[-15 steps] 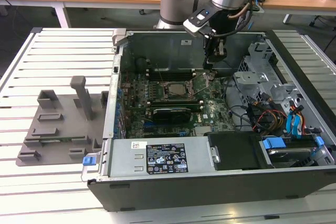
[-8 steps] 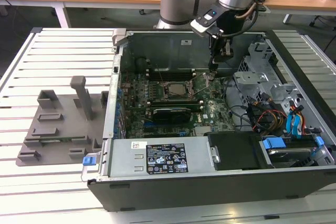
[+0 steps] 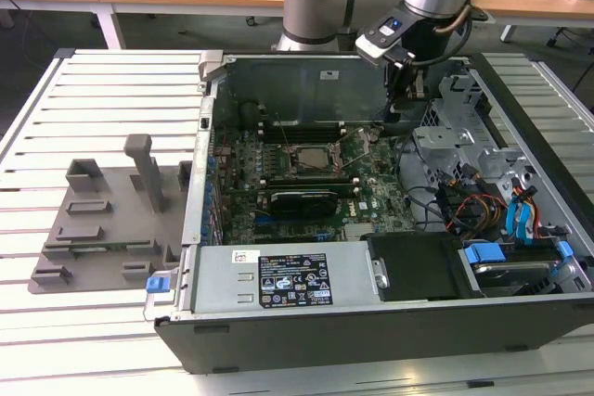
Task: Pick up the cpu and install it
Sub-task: 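Close the cpu cover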
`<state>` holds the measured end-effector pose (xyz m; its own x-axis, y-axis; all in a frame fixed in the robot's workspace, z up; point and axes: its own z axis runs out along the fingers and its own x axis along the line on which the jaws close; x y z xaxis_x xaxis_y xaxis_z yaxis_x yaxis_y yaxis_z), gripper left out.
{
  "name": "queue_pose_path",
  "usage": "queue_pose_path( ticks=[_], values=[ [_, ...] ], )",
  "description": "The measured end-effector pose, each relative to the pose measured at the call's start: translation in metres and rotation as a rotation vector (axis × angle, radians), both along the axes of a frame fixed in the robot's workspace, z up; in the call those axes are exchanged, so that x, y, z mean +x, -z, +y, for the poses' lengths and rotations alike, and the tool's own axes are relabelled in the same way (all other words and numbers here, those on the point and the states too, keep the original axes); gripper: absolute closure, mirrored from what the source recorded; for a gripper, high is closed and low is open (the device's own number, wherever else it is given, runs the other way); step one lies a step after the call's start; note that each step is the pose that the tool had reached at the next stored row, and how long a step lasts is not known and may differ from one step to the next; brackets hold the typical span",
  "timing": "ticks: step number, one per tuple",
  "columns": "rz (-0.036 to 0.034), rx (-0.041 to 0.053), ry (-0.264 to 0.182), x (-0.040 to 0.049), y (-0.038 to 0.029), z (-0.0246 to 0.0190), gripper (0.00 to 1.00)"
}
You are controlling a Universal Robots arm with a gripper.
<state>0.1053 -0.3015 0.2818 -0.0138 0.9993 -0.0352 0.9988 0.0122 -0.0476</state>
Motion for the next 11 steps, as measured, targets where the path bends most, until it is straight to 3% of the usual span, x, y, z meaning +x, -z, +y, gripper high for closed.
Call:
queue_pose_path(
  ticks=[6, 11],
  values=[
    [0.0003, 0.0000, 0.000, 0.0109, 0.0021, 0.0000, 0.89],
    [0.0005, 0.0000, 0.000, 0.0042, 0.0110, 0.0000, 0.89]
  ],
)
